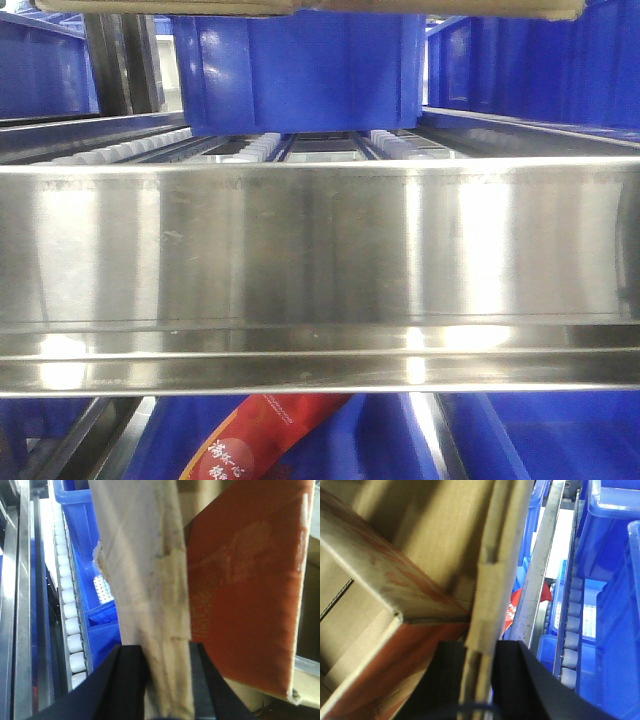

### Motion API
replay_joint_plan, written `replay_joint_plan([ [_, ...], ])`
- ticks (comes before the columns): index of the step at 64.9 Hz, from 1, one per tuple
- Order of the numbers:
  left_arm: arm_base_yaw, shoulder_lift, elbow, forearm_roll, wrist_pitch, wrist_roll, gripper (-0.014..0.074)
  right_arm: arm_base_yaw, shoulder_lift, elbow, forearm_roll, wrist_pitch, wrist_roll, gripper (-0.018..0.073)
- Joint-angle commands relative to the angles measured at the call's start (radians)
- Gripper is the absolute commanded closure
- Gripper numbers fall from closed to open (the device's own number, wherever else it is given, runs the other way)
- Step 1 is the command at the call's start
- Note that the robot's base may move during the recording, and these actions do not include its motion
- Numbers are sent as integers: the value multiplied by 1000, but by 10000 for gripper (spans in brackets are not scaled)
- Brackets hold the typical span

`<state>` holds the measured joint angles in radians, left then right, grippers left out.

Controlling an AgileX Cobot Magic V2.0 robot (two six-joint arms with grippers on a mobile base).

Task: Stack two boxes on right shelf middle
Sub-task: 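Turn toward the steel shelf rack and approach its middle level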

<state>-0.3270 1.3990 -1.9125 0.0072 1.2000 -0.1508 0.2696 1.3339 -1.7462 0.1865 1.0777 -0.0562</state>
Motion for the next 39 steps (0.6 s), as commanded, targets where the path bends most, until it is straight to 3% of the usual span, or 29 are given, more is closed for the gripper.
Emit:
replay_joint_plan([
  [1, 1, -17, -16, 5, -44, 9, 708, -8, -8, -8, -33, -38, -6, 722],
  [39, 1, -17, -16, 5, -44, 9, 708, -8, -8, -8, -33, -38, -6, 722],
])
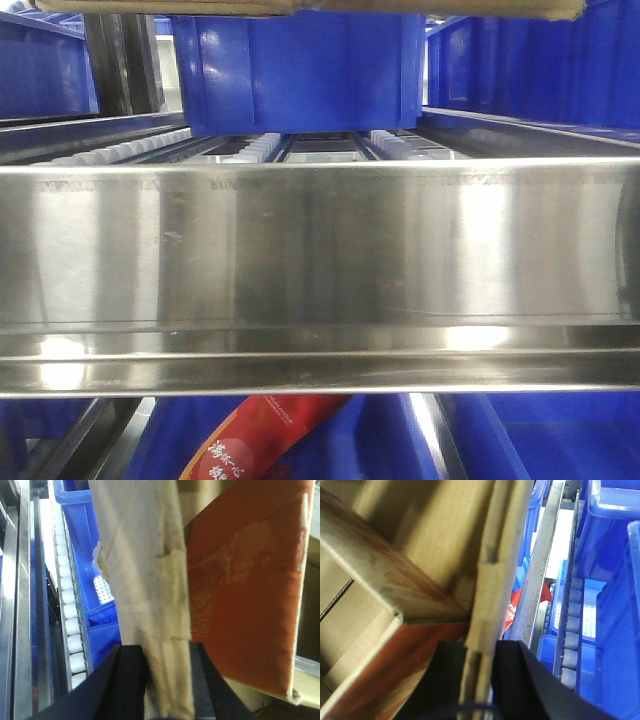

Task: Stack two boxes on right shelf middle
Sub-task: 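Turn toward the steel shelf rack and approach its middle level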

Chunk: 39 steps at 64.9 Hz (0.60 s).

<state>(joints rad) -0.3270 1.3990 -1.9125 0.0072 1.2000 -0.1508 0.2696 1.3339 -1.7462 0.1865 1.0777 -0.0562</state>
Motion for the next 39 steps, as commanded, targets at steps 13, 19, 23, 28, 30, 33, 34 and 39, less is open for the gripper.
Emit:
replay_joint_plan([
  [13, 1, -17, -16, 5, -44, 9, 708, -8, -8, -8, -33, -38, -6, 722],
  [19, 1, -17, -16, 5, -44, 9, 708, -8, -8, -8, -33, -38, -6, 722],
  [23, 1, -17, -16, 7, -46, 9, 708, -8, -8, -8, -33, -42, -6, 722],
  [28, 1, -17, -16, 17, -46, 9, 708, -8, -7, -8, -31, -52, -6, 722],
  [30, 1, -17, -16, 22, -39, 9, 708, -8, -4, -8, -21, -50, -6, 722],
  [33, 1, -15, -16, 39, -21, 9, 708, -8, 0, -8, -5, -29, -6, 721],
  [34, 1, -13, -16, 46, -8, 9, 708, -8, 2, -8, 6, -22, -6, 721],
  [39, 1, 4, -16, 91, 21, 9, 708, -8, 22, -6, 47, 22, -6, 721],
])
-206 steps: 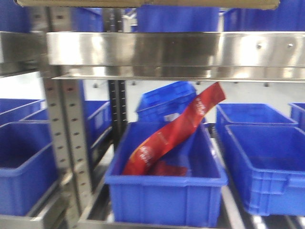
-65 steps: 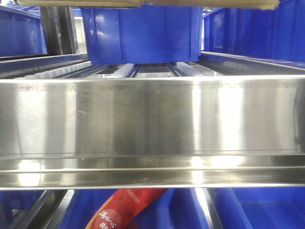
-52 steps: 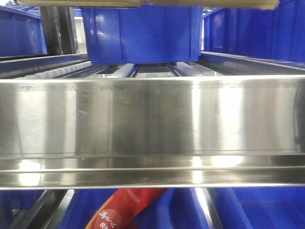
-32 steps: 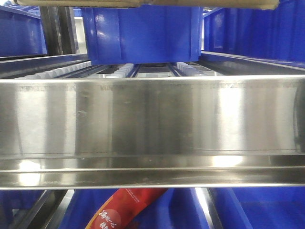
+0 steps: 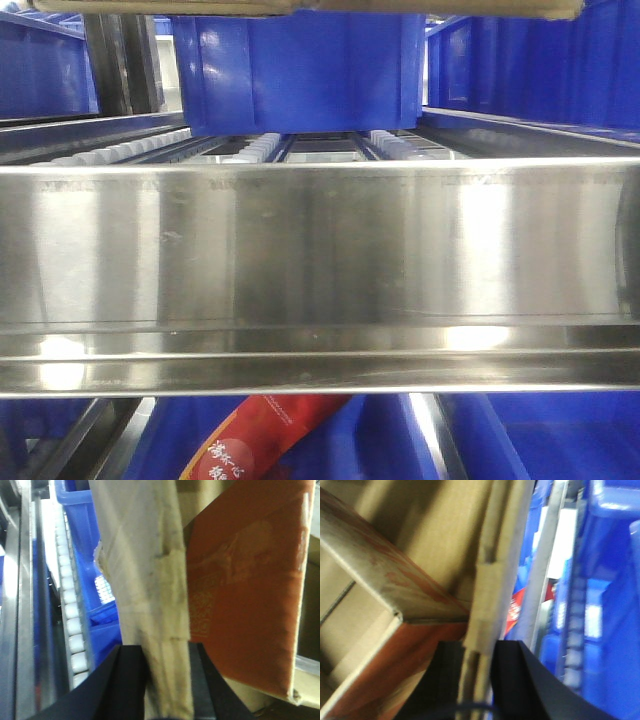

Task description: Stack two boxes on right shelf middle

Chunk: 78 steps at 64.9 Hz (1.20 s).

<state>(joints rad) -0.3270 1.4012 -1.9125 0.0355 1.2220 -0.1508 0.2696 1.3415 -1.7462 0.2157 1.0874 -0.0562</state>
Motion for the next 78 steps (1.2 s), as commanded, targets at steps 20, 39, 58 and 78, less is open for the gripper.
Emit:
replay_joint_plan([
  [20, 1, 140, -4, 159, -1, 9, 708, -8, 109, 92, 59, 29, -6, 721],
  [39, 1, 189, 57, 147, -1, 9, 610, -8, 137, 130, 57, 5, -6, 710],
  [58, 1, 176, 64, 147, -1, 9, -35, -8, 130, 130, 55, 3, -6, 77],
  [78, 1, 73, 64, 151, -1, 9, 146, -8, 58, 130, 52, -7, -6, -9],
])
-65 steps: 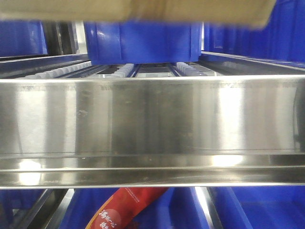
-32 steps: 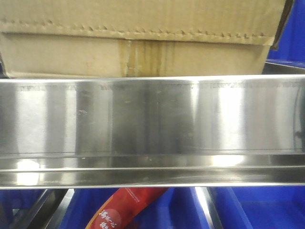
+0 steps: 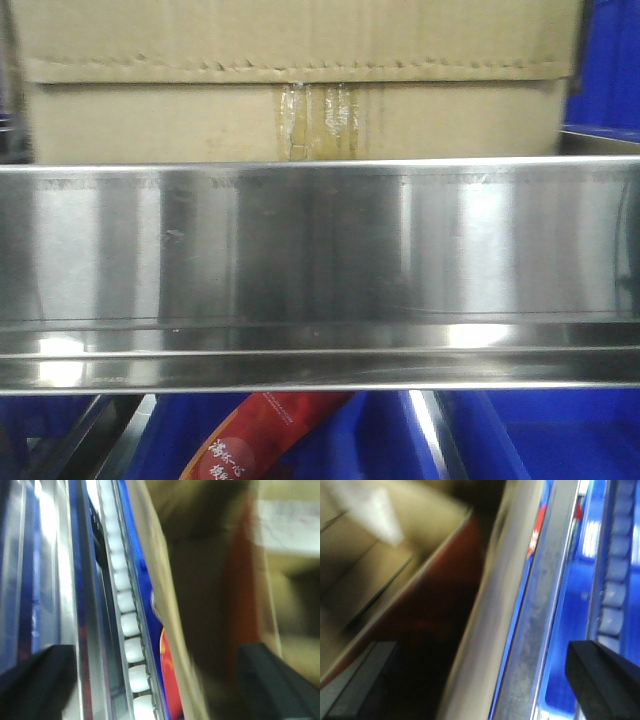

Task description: Stack two boxes on right shelf middle

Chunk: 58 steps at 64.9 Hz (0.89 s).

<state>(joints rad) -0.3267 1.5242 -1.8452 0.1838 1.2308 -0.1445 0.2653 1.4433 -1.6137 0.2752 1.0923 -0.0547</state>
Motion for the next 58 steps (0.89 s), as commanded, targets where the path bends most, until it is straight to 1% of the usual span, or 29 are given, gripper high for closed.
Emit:
replay_joint_plan([
  [1, 1, -61, -4, 3, -10, 2, 151, -4, -54, -2, -8, -12, -8, -9],
  [4, 1, -79, -4, 3, -10, 2, 165, -4, -78, -2, -10, -12, -8, -1],
  [7, 1, -107, 1, 3, -10, 2, 181, -4, -103, -2, -10, -12, -8, 26],
  [9, 1, -125, 10, 3, -10, 2, 195, -4, -126, -2, -13, -12, -8, 56],
  [13, 1, -171, 40, 3, -10, 2, 244, -4, -165, -2, -29, -12, -15, 156],
  [16, 1, -205, 71, 3, -10, 2, 295, -4, -198, -1, -38, -12, -34, 245],
  [17, 1, -217, 84, 3, -10, 2, 316, -4, -207, 1, -41, -12, -38, 295],
  [19, 1, -249, 112, 3, -10, 2, 370, -4, -227, 4, -52, -14, -45, 364],
  [20, 1, -262, 136, 3, -10, 2, 406, -4, -243, 12, -59, -19, -45, 417],
  [27, 1, -388, 288, 3, -119, 2, 626, -4, -344, 89, -89, -67, -52, 698],
  [28, 1, -403, 316, 3, -132, 2, 651, -4, -356, 102, -92, -73, -54, 725],
  [30, 1, -433, 355, 3, -159, 2, 700, -4, -380, 139, -92, -86, -56, 727],
  [31, 1, -448, 374, 3, -173, 2, 707, -4, -399, 155, -93, -97, -60, 727],
  [40, 1, -601, 575, 1, -320, 2, 708, -4, -528, 347, -93, -186, -74, 727],
  [45, 1, -696, 688, 1, -416, 2, 708, -4, -603, 469, -93, -263, -100, 727],
  [58, 1, -954, 1005, -3, -638, 2, 708, -4, -836, 784, -93, -452, -113, 727],
])
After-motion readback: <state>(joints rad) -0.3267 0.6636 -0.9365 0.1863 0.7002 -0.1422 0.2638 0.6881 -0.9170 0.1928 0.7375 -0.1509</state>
